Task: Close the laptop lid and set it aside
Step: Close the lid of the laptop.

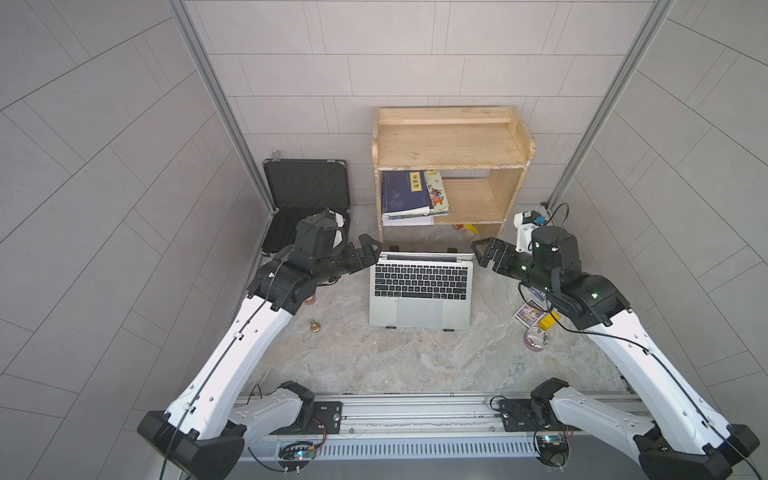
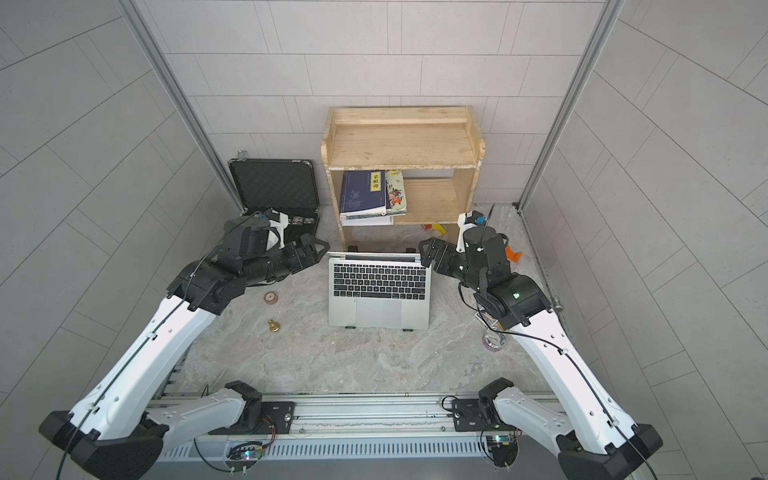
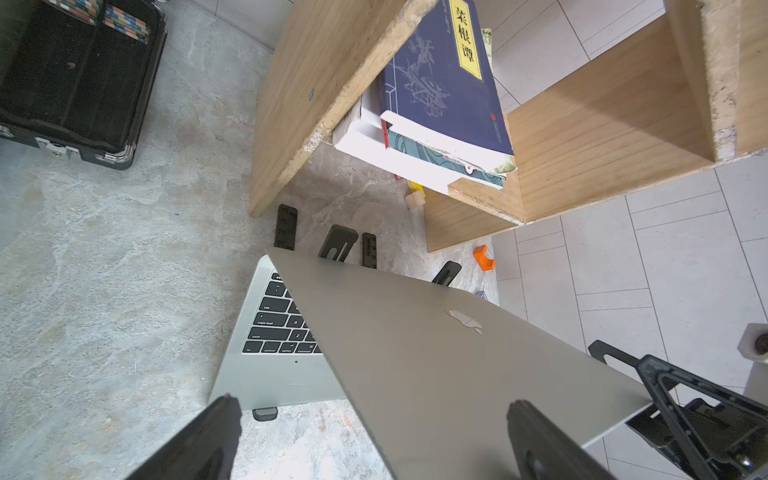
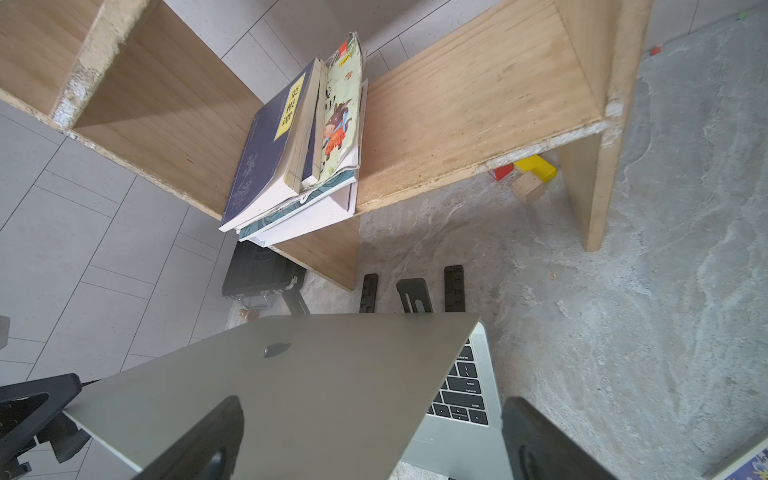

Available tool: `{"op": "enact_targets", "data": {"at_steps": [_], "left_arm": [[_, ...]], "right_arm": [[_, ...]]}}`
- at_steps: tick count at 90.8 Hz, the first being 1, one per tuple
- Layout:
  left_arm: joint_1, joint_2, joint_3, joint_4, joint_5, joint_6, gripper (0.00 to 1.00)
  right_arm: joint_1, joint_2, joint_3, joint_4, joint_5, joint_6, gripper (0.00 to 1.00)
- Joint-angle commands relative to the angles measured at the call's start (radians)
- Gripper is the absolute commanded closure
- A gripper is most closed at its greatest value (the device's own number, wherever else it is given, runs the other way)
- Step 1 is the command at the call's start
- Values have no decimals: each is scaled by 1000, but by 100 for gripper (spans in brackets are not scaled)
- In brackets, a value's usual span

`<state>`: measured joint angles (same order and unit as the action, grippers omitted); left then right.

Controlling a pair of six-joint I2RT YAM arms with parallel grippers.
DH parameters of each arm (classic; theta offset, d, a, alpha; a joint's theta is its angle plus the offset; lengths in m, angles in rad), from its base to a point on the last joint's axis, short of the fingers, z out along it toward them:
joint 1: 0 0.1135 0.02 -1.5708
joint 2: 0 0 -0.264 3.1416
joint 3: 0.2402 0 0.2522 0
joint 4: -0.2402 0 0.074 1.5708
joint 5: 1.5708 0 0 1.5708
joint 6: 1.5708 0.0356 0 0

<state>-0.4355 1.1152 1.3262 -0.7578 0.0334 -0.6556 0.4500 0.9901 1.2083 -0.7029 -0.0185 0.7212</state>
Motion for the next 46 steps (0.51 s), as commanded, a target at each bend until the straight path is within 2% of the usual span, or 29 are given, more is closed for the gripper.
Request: {"op": "enact_targets", "data": {"at_steps": [1,46], "left_arm": [[-10,-17,-31,-58,3,16,0],[-20,-85,-117,-58,1,3,0]], "right_arm": [[9,-26,-18,-24,22,4,0],[62,-90,-91,-28,47,32,0]]}}
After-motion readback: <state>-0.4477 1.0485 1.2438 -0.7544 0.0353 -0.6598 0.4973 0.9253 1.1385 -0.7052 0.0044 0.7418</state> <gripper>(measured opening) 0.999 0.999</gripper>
